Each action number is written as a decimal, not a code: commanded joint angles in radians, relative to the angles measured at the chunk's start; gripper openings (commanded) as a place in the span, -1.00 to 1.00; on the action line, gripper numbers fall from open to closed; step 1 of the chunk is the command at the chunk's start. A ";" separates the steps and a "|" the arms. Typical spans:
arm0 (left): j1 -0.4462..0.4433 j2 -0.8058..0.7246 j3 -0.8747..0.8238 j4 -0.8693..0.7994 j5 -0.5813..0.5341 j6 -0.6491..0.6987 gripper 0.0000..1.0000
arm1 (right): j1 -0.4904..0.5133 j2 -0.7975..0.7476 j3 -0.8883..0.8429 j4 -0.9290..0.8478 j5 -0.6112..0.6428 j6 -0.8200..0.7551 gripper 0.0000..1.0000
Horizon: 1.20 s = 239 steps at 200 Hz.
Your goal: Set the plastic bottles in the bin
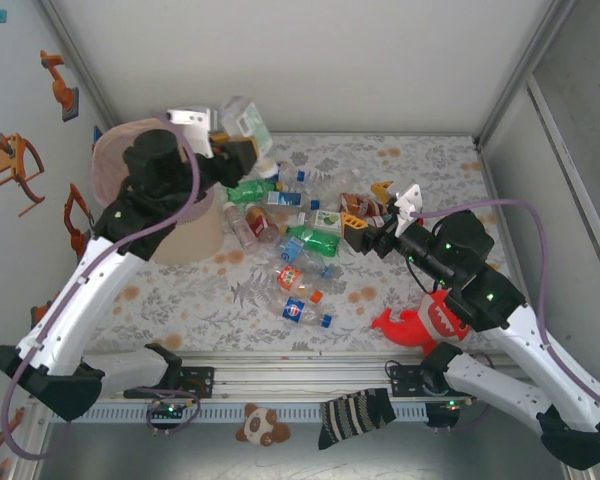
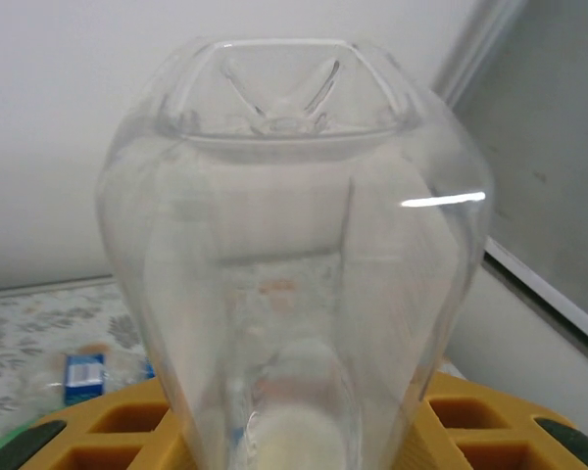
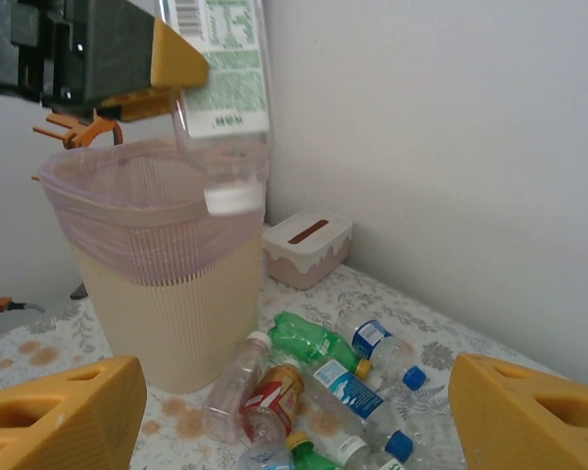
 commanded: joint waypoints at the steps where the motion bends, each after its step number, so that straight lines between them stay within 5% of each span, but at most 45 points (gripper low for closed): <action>1: 0.109 -0.038 0.040 0.000 0.082 -0.066 -0.16 | 0.010 -0.011 0.002 -0.004 0.022 0.018 0.60; 55: 0.470 -0.033 -0.036 0.173 0.247 -0.338 -0.21 | 0.010 -0.022 0.002 -0.008 0.029 0.017 0.59; 87: 0.591 -0.005 -0.130 0.329 0.267 -0.517 -0.27 | 0.010 -0.032 -0.001 -0.017 0.035 0.017 0.59; 154: 0.631 0.061 -0.298 0.467 0.155 -0.720 -0.28 | 0.010 -0.053 -0.012 -0.030 0.053 0.019 0.59; 203: 0.620 0.120 -0.199 0.005 -0.047 -0.825 -0.54 | 0.010 -0.052 -0.022 -0.026 0.060 0.022 0.59; 239: 0.612 0.206 -0.116 -0.126 -0.044 -0.887 -0.49 | 0.010 -0.036 -0.021 -0.018 0.051 0.023 0.59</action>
